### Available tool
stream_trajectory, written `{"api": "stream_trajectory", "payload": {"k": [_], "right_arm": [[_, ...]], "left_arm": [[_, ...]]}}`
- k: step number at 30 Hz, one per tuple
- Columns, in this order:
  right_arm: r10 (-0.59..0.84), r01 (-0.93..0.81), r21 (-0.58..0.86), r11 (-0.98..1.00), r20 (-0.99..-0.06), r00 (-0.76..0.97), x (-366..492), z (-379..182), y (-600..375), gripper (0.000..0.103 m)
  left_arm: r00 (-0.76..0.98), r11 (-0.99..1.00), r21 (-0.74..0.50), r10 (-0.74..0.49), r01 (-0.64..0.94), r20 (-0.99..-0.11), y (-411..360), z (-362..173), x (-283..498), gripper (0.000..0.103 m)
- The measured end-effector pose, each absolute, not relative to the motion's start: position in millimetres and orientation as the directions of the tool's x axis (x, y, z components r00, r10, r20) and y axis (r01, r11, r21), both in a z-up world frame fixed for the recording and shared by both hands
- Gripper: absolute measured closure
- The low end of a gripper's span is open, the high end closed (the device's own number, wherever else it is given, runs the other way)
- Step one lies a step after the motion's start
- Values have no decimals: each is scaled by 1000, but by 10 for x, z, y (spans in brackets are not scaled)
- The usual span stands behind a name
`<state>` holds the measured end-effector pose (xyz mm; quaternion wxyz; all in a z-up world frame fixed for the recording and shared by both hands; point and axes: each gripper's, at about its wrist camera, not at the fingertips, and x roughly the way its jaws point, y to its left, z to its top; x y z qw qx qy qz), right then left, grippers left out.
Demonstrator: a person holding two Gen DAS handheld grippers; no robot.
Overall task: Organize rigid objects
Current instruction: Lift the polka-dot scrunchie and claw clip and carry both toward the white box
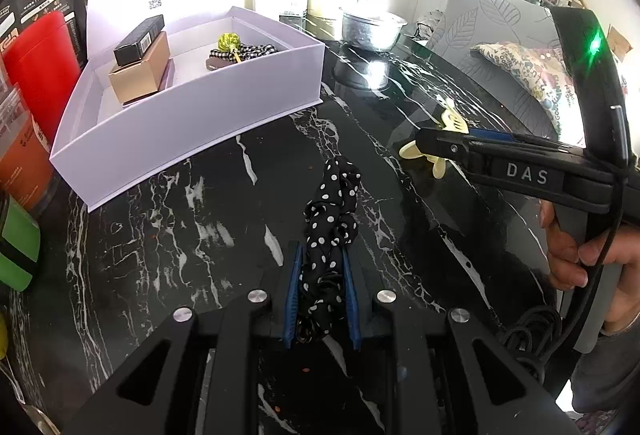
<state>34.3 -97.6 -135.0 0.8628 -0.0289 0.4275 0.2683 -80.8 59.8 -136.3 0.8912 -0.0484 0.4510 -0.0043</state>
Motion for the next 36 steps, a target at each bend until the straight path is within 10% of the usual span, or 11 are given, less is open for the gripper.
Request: {"api": "stream_trajectory", "payload": {"k": [8, 12, 20, 28, 36], "right_arm": [[452, -535, 166, 828, -763, 462, 284, -1345, -1042, 53], [498, -506, 253, 825, -747, 440, 324, -1339, -1089, 37], [415, -473, 171, 865, -773, 480, 405, -1340, -848, 35], [314, -476, 33, 879, -791, 524, 393, -1358, -713, 81], [400, -515, 120, 849, -781, 479, 275, -1357, -862, 82]], "left_arm": [[593, 994, -98, -53, -44, -804, 606, -1360, -803, 83], [595, 992, -107, -50, -61, -802, 638, -1360, -795, 83], [586, 986, -111, -18, -123, -810, 765, -1347, -796, 83], [583, 981, -114, -1, -157, -813, 864, -1345, -865, 83], [592, 975, -139, -10, -173, -806, 905, -1322, -934, 83]]}}
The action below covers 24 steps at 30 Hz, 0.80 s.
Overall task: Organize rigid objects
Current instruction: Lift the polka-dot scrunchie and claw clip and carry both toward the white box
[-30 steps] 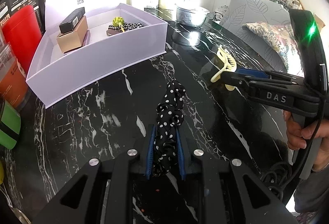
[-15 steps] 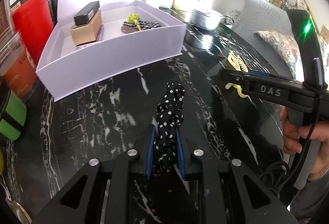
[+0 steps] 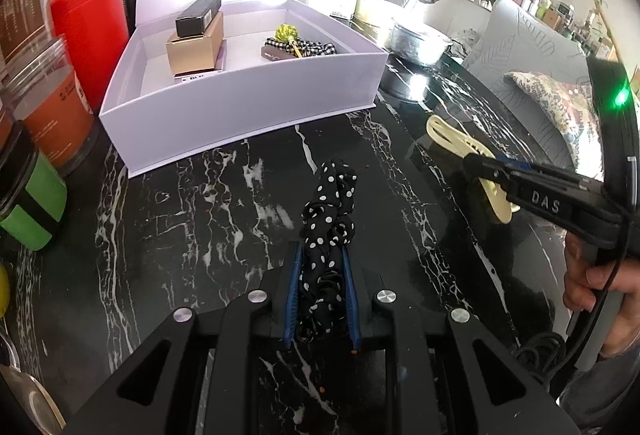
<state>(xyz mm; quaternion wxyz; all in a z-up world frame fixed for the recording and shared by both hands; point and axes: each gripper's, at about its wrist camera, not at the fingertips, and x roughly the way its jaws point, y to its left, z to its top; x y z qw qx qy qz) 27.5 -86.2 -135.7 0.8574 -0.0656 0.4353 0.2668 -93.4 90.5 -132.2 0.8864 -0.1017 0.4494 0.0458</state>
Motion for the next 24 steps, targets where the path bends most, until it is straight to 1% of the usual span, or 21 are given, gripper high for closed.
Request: {"api": "stream_trajectory", "payload": {"k": [15, 20, 24], "right_arm": [[455, -597, 110, 795, -760, 465, -203, -1236, -840, 82], [473, -609, 117, 784, -747, 467, -369, -1162, -869, 82], [472, -603, 118, 789, -745, 471, -455, -1152, -922, 82]], "left_arm": [[636, 969, -117, 49, -216, -770, 906, -1152, -1232, 83], [622, 973, -110, 41, -202, -782, 891, -1206, -1226, 83], [586, 969, -143, 1, -201, -811, 916, -1312, -1158, 83]]}}
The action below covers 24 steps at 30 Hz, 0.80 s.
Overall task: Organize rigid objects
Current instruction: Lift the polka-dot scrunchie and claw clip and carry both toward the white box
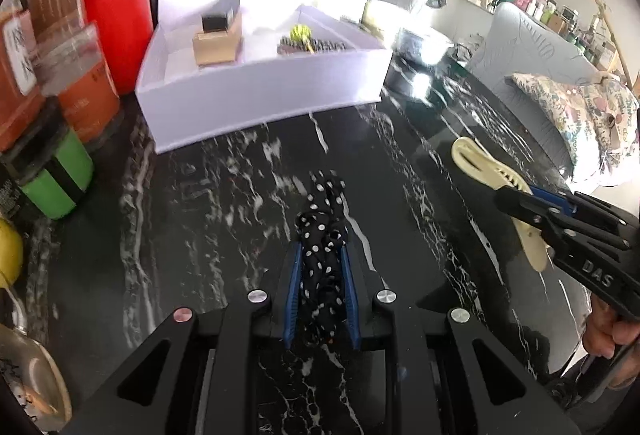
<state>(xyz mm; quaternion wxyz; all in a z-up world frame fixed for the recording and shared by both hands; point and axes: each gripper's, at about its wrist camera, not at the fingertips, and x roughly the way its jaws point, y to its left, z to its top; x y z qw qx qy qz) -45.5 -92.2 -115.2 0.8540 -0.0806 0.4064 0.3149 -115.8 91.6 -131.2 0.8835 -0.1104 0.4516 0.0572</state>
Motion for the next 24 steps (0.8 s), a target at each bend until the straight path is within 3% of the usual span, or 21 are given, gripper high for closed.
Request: {"api": "stream_trajectory", "payload": {"k": [4, 10, 13, 24], "right_arm": [[470, -598, 122, 792, -747, 470, -491, -1147, -978, 82], [468, -600, 127, 790, -757, 456, -459, -1180, -972, 82], [477, -602, 144, 785, -761, 440, -414, -1215, -973, 82], [487, -623, 148, 768, -766, 419, -335, -1227, -912, 82]], "left_arm": [[573, 968, -144, 0, -204, -819, 915, -1345, -1103, 83], [576, 982, -40, 74, -182, -814, 788, -1370, -1019, 83], [579, 981, -43, 75, -187, -812, 805, -1374, -993, 88], [613, 987, -70, 35, -148, -789, 791, -1107, -984, 88]]}}
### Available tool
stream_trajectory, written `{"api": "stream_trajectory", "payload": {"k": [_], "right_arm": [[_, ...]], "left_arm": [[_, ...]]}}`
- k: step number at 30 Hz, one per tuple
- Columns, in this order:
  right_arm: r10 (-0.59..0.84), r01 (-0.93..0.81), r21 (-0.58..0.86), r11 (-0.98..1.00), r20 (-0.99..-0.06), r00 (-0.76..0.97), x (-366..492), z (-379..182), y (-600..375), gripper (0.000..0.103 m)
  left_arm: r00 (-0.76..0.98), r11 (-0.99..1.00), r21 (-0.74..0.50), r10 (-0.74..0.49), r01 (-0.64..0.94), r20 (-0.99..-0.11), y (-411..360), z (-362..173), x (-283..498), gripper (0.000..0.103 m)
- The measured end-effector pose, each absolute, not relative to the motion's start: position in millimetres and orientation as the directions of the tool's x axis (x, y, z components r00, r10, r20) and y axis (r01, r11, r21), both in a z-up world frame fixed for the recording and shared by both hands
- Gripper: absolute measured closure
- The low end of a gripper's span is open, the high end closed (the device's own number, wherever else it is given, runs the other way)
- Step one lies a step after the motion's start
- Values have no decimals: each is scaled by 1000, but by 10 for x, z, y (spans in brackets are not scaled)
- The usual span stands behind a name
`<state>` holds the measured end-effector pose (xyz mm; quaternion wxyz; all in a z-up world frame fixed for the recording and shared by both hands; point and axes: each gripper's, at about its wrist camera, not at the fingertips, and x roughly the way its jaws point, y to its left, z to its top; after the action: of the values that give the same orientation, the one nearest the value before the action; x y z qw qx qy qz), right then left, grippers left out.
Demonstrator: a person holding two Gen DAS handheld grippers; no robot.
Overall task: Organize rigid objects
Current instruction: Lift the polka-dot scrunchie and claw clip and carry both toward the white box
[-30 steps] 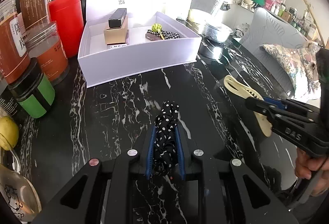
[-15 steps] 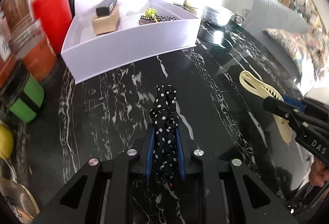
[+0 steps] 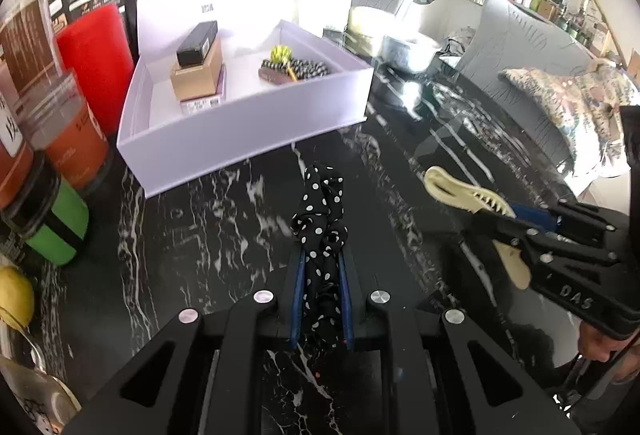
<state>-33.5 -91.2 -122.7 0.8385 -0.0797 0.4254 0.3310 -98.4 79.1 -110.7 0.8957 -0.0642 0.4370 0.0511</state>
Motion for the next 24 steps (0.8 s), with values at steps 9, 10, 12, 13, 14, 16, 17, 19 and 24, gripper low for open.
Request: {"api": "stream_trajectory", "payload": {"k": [9, 10, 12, 13, 14, 16, 17, 19, 24], "right_arm": [[507, -646, 139, 751, -747, 429, -341, -1029, -854, 82], [508, -650, 135, 747, -747, 429, -344, -1004, -837, 82], [513, -659, 132, 741, -744, 428, -348, -955, -806, 82], [516, -663, 130, 738, -741, 429, -351, -924, -794, 82], [519, -666, 129, 735, -738, 431, -353, -896, -786, 82], [527, -671, 128, 731, -730, 435, -346, -827, -765, 82], [530, -672, 128, 729, -727, 436, -338, -805, -758, 82], [537, -674, 130, 727, -719, 441, -313, -734, -742, 82], [548, -691, 106, 715, -699, 460, -273, -560, -668, 82]], "left_arm": [[655, 987, -71, 42, -146, -754, 834, -841, -903, 88], [660, 987, -73, 40, -143, -750, 836, -811, -892, 88], [671, 988, -75, 36, -136, -741, 843, -729, -866, 88], [676, 989, -72, 37, -132, -736, 843, -692, -857, 88], [680, 989, -69, 38, -130, -732, 842, -665, -852, 88], [691, 990, -63, 43, -127, -721, 849, -587, -826, 88], [698, 990, -60, 46, -126, -714, 861, -536, -812, 88], [708, 991, -55, 51, -126, -704, 887, -461, -789, 88], [723, 991, -53, 53, -123, -688, 914, -352, -729, 88]]}}
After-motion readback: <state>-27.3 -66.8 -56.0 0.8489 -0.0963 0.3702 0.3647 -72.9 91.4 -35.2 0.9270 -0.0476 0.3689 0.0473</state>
